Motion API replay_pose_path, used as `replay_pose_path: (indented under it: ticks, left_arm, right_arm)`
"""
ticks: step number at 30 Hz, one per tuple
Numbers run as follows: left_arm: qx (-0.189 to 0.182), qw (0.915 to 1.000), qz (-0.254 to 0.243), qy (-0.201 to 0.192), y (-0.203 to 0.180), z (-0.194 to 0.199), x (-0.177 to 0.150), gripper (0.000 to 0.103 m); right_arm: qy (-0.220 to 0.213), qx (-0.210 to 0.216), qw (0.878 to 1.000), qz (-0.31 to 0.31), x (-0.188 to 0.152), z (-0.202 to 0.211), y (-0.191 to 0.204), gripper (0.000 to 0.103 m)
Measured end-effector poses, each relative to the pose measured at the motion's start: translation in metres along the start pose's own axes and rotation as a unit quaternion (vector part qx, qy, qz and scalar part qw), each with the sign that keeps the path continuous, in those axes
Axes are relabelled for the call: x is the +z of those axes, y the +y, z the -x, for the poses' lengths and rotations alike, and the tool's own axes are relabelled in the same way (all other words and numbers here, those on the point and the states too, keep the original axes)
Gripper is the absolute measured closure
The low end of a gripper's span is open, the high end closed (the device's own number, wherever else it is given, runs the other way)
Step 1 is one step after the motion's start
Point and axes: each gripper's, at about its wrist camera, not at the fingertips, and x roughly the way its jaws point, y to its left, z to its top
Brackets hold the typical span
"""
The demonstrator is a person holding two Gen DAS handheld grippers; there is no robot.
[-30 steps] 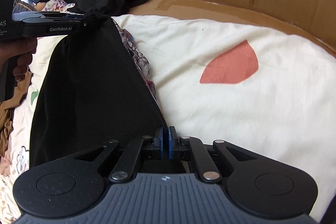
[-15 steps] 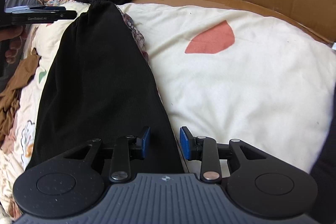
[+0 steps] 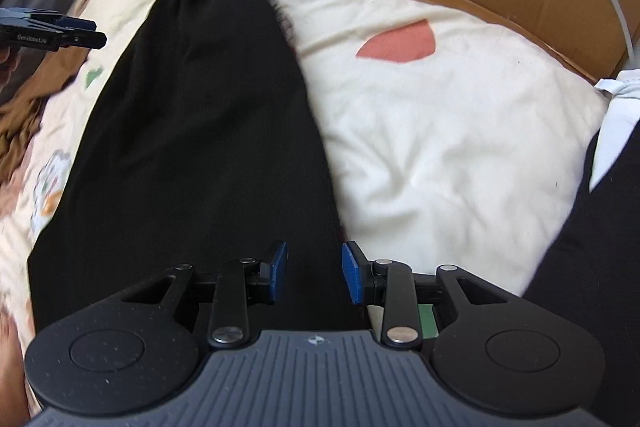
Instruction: Fold clothes
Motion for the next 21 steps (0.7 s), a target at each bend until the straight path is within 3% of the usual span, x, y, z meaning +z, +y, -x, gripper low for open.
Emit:
replay_pose_path:
  ticks: [14, 18, 19, 21]
  left_arm:
    - [-0.067, 0.9965, 0.036, 0.035, 0.006, 0.027, -0.105, 0.033]
    - [-0.094, 0.9920, 0.073, 0.042, 0.012, 0.033, -0.124, 0.034]
    - [-0.100, 0.9908, 0.082, 0.042, 0.013, 0.034, -0.127, 0.034]
    - [-0.105, 0.9890, 0.094, 0.044, 0.014, 0.034, -0.134, 0.034]
  right_arm:
    - [0.035, -0.032, 0.999, -0.021, -0.047, 0.020, -0.014, 0.069]
    - [0.045, -0.038, 0.998, -0.032, -0.056, 0.019, -0.020, 0.070]
    - [0.048, -0.040, 0.997, -0.035, -0.059, 0.019, -0.022, 0.073]
    - [0.052, -0.038, 0.997, -0.040, -0.063, 0.017, -0.024, 0.089]
